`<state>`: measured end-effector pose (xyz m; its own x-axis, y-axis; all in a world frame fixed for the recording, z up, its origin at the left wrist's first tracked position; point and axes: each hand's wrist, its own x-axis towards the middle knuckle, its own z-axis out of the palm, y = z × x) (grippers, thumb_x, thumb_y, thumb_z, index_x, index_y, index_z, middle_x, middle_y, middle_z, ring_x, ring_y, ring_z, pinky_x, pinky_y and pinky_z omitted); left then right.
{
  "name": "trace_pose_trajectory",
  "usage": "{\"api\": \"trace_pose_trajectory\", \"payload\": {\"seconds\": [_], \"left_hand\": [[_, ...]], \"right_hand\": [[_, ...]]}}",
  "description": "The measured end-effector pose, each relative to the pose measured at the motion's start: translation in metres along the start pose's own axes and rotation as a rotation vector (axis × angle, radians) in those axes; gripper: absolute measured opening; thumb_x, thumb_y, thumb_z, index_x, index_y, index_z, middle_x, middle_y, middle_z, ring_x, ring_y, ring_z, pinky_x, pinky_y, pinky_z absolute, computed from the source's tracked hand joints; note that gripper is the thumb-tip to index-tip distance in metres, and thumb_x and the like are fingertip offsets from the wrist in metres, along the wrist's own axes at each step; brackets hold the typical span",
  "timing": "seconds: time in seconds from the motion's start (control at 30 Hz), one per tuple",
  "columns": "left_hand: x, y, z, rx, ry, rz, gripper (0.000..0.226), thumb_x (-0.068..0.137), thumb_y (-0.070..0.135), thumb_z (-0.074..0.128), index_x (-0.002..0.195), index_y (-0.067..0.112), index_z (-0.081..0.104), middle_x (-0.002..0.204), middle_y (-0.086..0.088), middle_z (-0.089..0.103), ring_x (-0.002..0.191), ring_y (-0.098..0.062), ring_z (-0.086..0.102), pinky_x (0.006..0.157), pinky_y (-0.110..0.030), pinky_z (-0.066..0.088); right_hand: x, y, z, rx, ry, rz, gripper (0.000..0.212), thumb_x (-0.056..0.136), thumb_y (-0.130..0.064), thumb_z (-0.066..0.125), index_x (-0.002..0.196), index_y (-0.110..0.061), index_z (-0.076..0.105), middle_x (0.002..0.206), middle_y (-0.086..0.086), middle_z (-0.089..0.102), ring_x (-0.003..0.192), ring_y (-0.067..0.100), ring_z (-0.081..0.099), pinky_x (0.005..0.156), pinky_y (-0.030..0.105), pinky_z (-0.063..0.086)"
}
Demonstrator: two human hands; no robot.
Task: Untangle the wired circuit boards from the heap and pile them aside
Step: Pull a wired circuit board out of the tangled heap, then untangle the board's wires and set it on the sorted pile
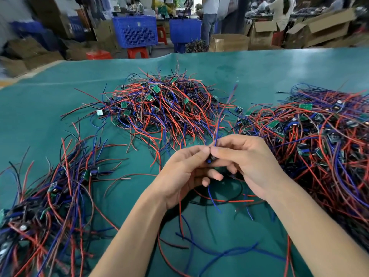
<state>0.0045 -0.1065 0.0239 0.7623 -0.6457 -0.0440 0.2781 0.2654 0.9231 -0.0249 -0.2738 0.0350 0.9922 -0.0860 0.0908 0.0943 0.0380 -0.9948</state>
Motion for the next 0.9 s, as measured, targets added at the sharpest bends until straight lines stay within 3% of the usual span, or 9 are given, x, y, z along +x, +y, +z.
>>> {"api": "trace_pose_trajectory", "payload": {"seconds": [0.07,0.17,0.33,0.43,0.53,0.63,0.77,0.83,0.9], "left_hand": [[0.0,-0.001,-0.001,0.053,-0.014,0.027,0.027,0.095,0.029,0.053,0.104,0.008,0.068,0.103,-0.017,0.074,0.062,-0.012,0.064,0.053,-0.017,0.044],[0.0,-0.002,-0.001,0.098,-0.003,0.037,0.025,0.093,0.03,0.054,0.09,0.013,0.072,0.095,-0.016,0.074,0.059,-0.011,0.058,0.055,-0.019,0.043],[0.0,0.001,0.0,0.1,0.037,0.041,0.03,0.094,0.029,0.053,0.107,0.005,0.064,0.081,-0.012,0.073,0.051,-0.009,0.052,0.053,-0.017,0.039],[0.0,0.002,0.001,0.106,0.069,0.044,0.038,0.095,0.026,0.053,0.124,0.002,0.052,0.078,-0.015,0.072,0.047,-0.012,0.05,0.049,-0.017,0.037],[-0.001,0.003,0.004,0.1,0.053,0.046,0.023,0.099,0.022,0.051,0.116,0.009,0.044,0.076,-0.017,0.071,0.045,-0.013,0.05,0.047,-0.018,0.036],[-0.003,0.004,0.006,0.098,0.034,0.047,0.014,0.1,0.02,0.051,0.106,0.013,0.039,0.074,-0.016,0.07,0.044,-0.014,0.049,0.046,-0.019,0.036],[-0.003,0.004,0.008,0.071,0.02,0.038,0.019,0.1,0.018,0.051,0.108,0.013,0.034,0.075,-0.018,0.07,0.044,-0.015,0.05,0.046,-0.02,0.035],[-0.003,0.004,0.006,0.069,0.027,0.041,0.021,0.1,0.018,0.051,0.11,0.013,0.033,0.075,-0.018,0.071,0.044,-0.015,0.05,0.046,-0.02,0.036],[-0.003,0.004,0.003,0.067,0.047,0.053,0.022,0.1,0.017,0.052,0.108,0.015,0.032,0.077,-0.019,0.071,0.045,-0.016,0.051,0.046,-0.02,0.036]], "right_hand": [[0.0,0.0,-0.001,0.002,0.033,-0.046,0.003,0.079,-0.015,0.081,0.077,-0.014,0.079,0.067,0.004,0.068,0.055,0.01,0.061,0.046,0.021,0.031],[0.001,0.001,-0.001,-0.043,0.079,-0.115,0.007,0.082,-0.006,0.081,0.077,-0.01,0.078,0.063,-0.004,0.068,0.053,0.004,0.056,0.049,0.011,0.038],[0.003,0.004,0.004,-0.116,0.198,-0.214,0.014,0.081,-0.003,0.083,0.072,-0.012,0.076,0.056,-0.008,0.065,0.047,0.001,0.053,0.048,0.009,0.038],[0.008,0.006,0.0,-0.173,0.352,-0.249,0.016,0.074,-0.019,0.086,0.064,-0.023,0.074,0.057,-0.009,0.066,0.05,0.003,0.052,0.052,0.018,0.042],[0.012,0.004,-0.011,-0.311,0.526,-0.303,0.013,0.073,-0.033,0.082,0.065,-0.028,0.073,0.063,-0.008,0.07,0.056,0.01,0.06,0.063,0.038,0.053],[0.012,-0.003,-0.03,-0.413,0.666,-0.371,0.017,0.074,-0.044,0.078,0.067,-0.031,0.069,0.068,-0.009,0.071,0.058,0.015,0.064,0.069,0.048,0.058],[0.013,-0.004,-0.039,-0.524,0.764,-0.417,0.022,0.08,-0.046,0.075,0.075,-0.026,0.07,0.073,0.001,0.071,0.063,0.026,0.068,0.071,0.053,0.056],[0.013,-0.005,-0.043,-0.44,0.813,-0.402,0.019,0.081,-0.044,0.075,0.077,-0.026,0.071,0.072,0.004,0.071,0.062,0.03,0.069,0.067,0.051,0.057],[0.012,-0.01,-0.049,-0.298,0.903,-0.378,0.017,0.084,-0.041,0.073,0.077,-0.027,0.07,0.068,0.0,0.068,0.052,0.022,0.064,0.055,0.044,0.051]]}}
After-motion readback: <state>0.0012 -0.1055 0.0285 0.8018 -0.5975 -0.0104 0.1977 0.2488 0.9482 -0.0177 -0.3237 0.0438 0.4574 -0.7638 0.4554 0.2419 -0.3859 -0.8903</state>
